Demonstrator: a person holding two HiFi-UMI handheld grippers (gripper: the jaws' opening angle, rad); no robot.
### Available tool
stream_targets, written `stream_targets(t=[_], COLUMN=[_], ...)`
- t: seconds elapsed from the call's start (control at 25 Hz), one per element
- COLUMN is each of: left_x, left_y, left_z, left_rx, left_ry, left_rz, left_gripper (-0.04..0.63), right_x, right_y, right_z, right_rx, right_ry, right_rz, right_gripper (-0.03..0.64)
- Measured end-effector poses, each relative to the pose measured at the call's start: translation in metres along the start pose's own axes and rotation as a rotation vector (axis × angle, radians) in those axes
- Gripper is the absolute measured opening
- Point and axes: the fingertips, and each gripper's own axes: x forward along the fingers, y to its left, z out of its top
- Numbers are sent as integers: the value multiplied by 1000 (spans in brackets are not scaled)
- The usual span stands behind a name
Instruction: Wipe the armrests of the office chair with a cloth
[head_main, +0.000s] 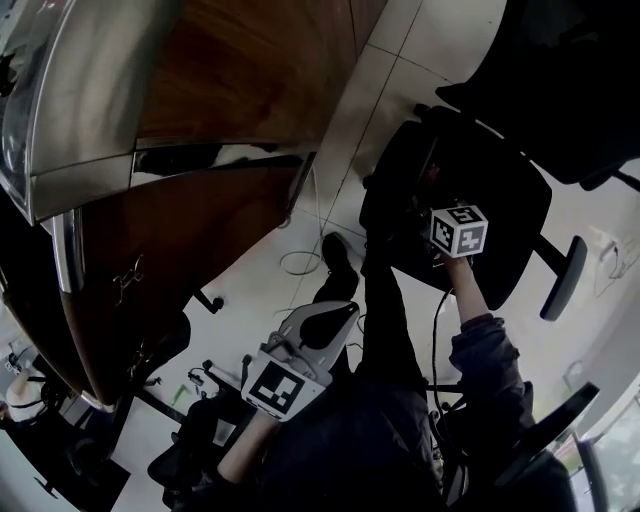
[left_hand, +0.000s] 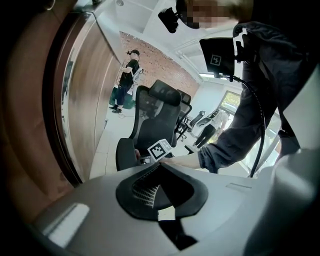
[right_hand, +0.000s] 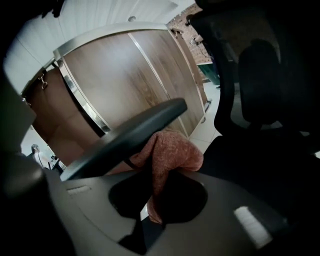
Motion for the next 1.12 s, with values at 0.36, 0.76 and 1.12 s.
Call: stream_targets(t=[0.36, 0.76, 1.12], left_x=[-3, -66, -100], left_y=[-1, 26, 44], left_z=[-2, -31, -26], left_rx=[13, -31, -29], left_ry=[-54, -134, -178], left_rz=[-51, -21, -8], left_gripper=[17, 17, 17], right_x=[-86, -68, -7], right_y=[27, 122, 157], right_z=[37, 132, 140], right_rx=[-55, -331, -234], right_ry=[-114, -157, -143], right_rz=[-93, -35, -135], right_gripper=[48, 48, 48])
